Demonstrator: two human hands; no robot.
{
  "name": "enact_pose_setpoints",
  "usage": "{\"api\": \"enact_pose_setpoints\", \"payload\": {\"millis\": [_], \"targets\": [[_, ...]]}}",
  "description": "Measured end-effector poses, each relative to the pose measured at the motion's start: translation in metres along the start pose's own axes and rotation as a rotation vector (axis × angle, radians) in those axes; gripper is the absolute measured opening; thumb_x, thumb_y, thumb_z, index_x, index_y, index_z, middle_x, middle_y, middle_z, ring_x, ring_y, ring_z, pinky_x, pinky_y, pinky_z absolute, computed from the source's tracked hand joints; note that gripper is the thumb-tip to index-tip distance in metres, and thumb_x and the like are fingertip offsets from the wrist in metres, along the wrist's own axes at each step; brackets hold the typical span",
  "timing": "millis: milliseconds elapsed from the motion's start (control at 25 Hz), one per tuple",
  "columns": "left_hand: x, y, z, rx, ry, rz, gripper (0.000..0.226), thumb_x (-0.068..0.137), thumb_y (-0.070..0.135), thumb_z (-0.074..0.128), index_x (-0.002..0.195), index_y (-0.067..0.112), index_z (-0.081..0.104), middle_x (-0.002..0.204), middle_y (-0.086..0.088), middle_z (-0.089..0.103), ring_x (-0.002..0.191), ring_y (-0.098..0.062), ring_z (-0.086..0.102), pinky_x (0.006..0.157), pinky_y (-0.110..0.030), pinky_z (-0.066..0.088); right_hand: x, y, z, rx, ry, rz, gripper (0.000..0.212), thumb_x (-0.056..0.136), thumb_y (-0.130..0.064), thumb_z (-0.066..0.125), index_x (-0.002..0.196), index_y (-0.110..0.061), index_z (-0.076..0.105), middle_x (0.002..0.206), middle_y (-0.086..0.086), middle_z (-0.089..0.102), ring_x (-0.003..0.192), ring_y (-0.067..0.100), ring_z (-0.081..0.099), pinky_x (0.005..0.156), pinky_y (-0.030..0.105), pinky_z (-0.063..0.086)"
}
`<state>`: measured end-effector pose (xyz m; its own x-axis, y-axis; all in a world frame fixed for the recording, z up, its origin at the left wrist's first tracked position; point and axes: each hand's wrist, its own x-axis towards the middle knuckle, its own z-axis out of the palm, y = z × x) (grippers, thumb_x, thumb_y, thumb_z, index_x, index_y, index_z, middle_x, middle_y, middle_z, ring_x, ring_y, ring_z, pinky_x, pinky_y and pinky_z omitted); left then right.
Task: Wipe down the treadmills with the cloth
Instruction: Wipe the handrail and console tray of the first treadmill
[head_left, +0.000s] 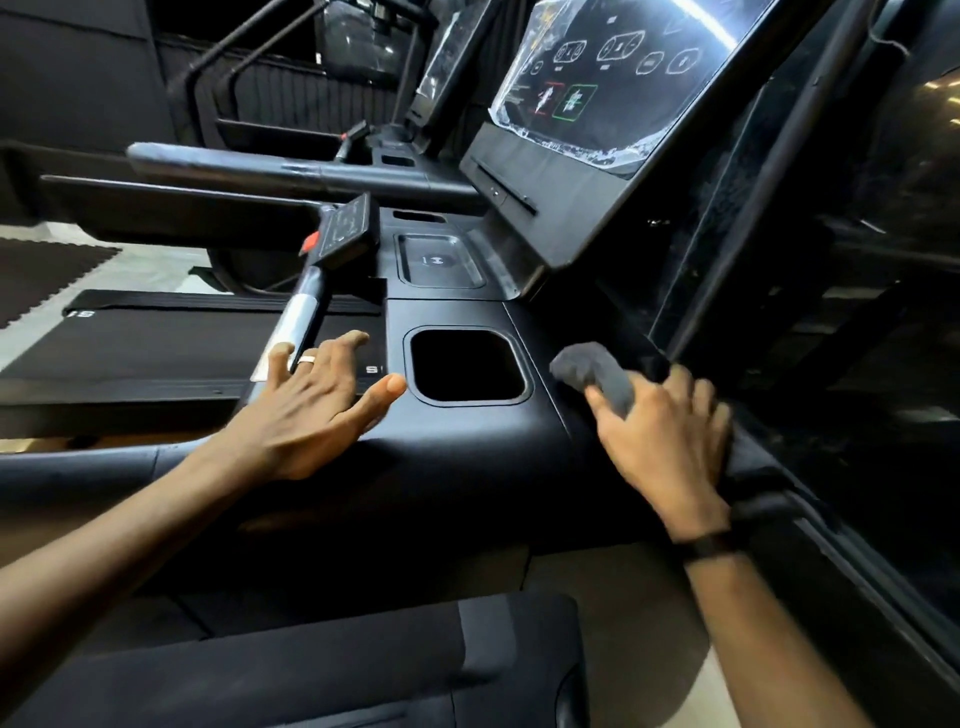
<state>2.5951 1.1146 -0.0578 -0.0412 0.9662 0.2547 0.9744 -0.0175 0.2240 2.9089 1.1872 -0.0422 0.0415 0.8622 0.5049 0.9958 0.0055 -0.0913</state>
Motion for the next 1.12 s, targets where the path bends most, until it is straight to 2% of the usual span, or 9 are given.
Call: {"api": "enact_pose_setpoints", "payload": {"millis": [80,200,320,480,600,720,840,1000,1120], "targets": [[0.002,-0.001,0.0,0.007,0.006,0.004,0.109,0.08,0.085,-0.01,0.146,0.006,0.026,0.149,-0.008,0.037,0.142,-0.019,0.035,0.12,-0.047,-0.002,0.01,-0.038,0.002,-0.08,0.008,-0.007,0.052,0.091,-0.061,0.049,0.115,-0.02,0.071,0.123,0.02,0.058,0.114,0.039,0.049,0.097,0.05,0.037],[0.003,-0.003,0.0,-0.005,0.016,-0.001,0.115,0.075,0.088,-0.015,0.143,0.008,0.033,0.143,-0.007,0.042,0.14,-0.017,0.034,0.119,-0.043,-0.003,-0.031,-0.105,-0.004,0.03,0.05,-0.184,0.046,0.089,-0.058,0.054,0.111,-0.02,0.068,0.128,0.022,0.056,0.112,0.037,0.049,0.095,0.05,0.033],[0.001,-0.003,-0.003,-0.095,0.012,-0.003,0.119,0.068,0.092,-0.015,0.153,0.015,0.013,0.146,-0.011,0.044,0.143,-0.019,0.036,0.117,-0.04,-0.003,-0.096,-0.132,-0.011,0.156,0.087,-0.33,0.046,0.082,-0.055,0.061,0.116,-0.023,0.065,0.134,0.022,0.053,0.107,0.035,0.05,0.091,0.049,0.035],[-0.006,0.002,-0.007,-0.046,-0.008,0.035,0.122,0.067,0.092,-0.017,0.153,0.011,0.014,0.149,-0.009,0.041,0.141,-0.018,0.035,0.116,-0.037,-0.005,-0.096,-0.069,-0.004,0.211,0.127,-0.38,0.051,0.08,-0.055,0.063,0.125,-0.032,0.064,0.139,0.015,0.052,0.106,0.033,0.051,0.09,0.048,0.038],[-0.005,0.003,-0.005,0.004,-0.031,0.023,0.123,0.068,0.089,-0.018,0.15,0.006,0.019,0.149,-0.011,0.04,0.14,-0.017,0.034,0.118,-0.04,-0.006,-0.037,-0.025,-0.002,0.108,0.109,-0.168,0.047,0.086,-0.058,0.053,0.116,-0.027,0.07,0.128,0.016,0.057,0.106,0.038,0.053,0.091,0.05,0.041],[-0.003,0.003,-0.005,0.015,-0.043,0.024,0.122,0.07,0.089,-0.018,0.15,0.005,0.018,0.148,-0.012,0.04,0.141,-0.018,0.034,0.119,-0.042,-0.006,-0.005,-0.046,0.001,-0.007,0.018,-0.039,0.047,0.089,-0.059,0.053,0.111,-0.022,0.072,0.121,0.017,0.058,0.11,0.038,0.05,0.094,0.05,0.036],[-0.004,0.001,-0.003,-0.003,-0.031,0.02,0.118,0.071,0.088,-0.014,0.153,0.008,0.013,0.15,-0.011,0.038,0.142,-0.021,0.033,0.118,-0.04,-0.007,-0.034,-0.076,-0.004,0.026,0.06,-0.146,0.042,0.087,-0.057,0.056,0.11,-0.024,0.07,0.126,0.019,0.057,0.108,0.037,0.05,0.093,0.05,0.036],[-0.003,-0.002,-0.002,0.011,-0.034,0.048,0.114,0.074,0.087,-0.015,0.152,0.011,0.019,0.15,-0.007,0.039,0.143,-0.019,0.031,0.117,-0.039,-0.008,-0.093,-0.041,-0.001,0.251,0.125,-0.324,0.047,0.086,-0.057,0.055,0.124,-0.031,0.067,0.14,0.016,0.052,0.107,0.035,0.052,0.09,0.049,0.043],[-0.003,-0.002,-0.001,0.002,-0.038,0.031,0.115,0.073,0.088,-0.015,0.154,0.012,0.015,0.15,-0.008,0.039,0.144,-0.019,0.031,0.117,-0.039,-0.007,-0.062,0.01,0.005,0.19,0.152,-0.157,0.047,0.087,-0.058,0.054,0.119,-0.027,0.071,0.136,0.016,0.054,0.107,0.038,0.052,0.089,0.05,0.044]]}}
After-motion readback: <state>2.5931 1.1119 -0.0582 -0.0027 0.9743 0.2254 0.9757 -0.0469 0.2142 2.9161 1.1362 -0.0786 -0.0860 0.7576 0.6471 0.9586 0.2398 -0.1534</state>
